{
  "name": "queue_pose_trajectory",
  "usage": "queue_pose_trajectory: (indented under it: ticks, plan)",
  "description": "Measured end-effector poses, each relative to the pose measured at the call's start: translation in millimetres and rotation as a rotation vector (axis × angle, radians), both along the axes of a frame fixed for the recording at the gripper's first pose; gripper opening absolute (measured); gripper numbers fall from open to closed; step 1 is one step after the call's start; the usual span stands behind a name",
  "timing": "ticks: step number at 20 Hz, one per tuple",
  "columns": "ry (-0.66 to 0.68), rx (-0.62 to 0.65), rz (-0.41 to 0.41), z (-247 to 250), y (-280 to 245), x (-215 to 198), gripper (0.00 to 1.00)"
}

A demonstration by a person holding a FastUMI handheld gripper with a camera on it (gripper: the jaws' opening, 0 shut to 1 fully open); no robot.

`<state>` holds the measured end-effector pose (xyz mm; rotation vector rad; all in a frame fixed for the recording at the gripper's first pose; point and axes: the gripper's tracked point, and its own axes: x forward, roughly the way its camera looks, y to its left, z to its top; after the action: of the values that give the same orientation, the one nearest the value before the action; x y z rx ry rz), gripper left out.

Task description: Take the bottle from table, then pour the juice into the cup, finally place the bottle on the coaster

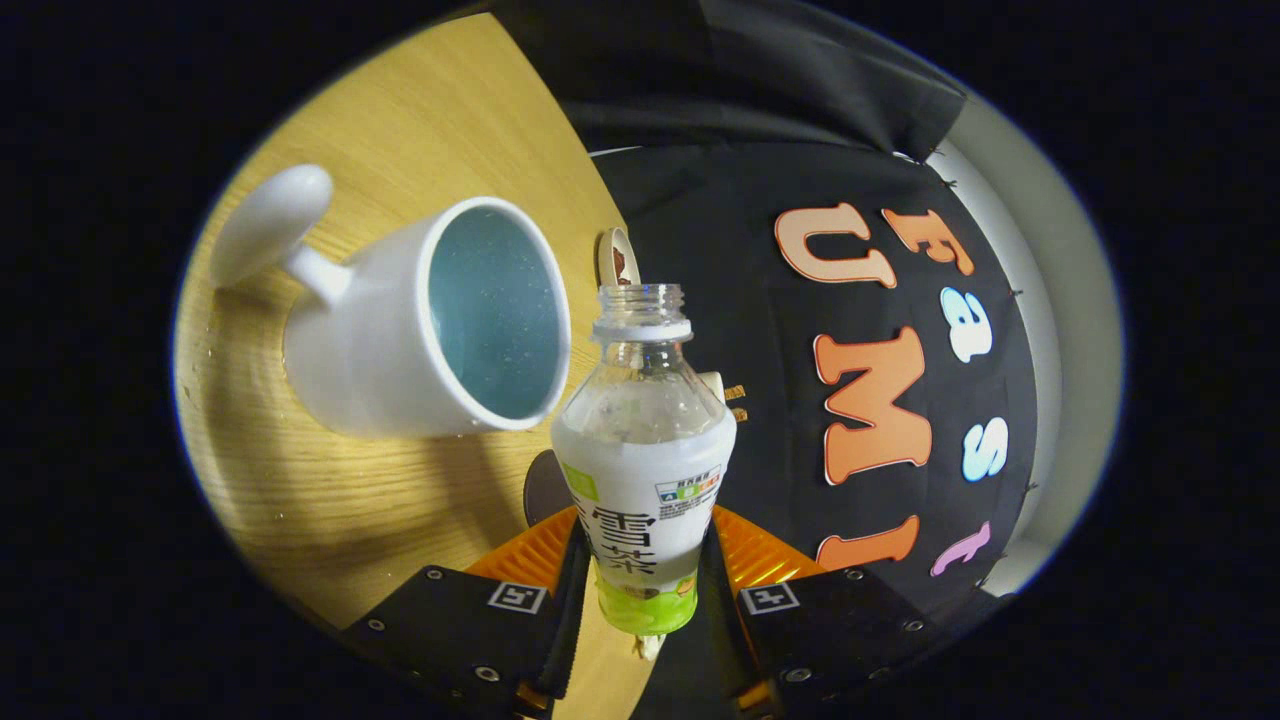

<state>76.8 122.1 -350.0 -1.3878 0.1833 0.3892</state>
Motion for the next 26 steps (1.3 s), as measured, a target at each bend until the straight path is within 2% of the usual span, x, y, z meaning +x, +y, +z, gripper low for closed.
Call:
queue_pose_trajectory:
  ticks: [3,7,13,19,26]
  plan:
    - [0.069,0.182,-0.068,-1.7,2.2,11.5,0.56]
    - [0.054,0.451,-0.122,26.4,9.4,34.5,0.56]
    - [0.145,0.796,-0.208,33.0,10.0,68.5,0.56]
    - [0.222,0.947,-0.304,1.2,3.1,96.3,0.56]
    - [0.302,1.015,-0.395,-21.8,-0.8,95.1,0.56]
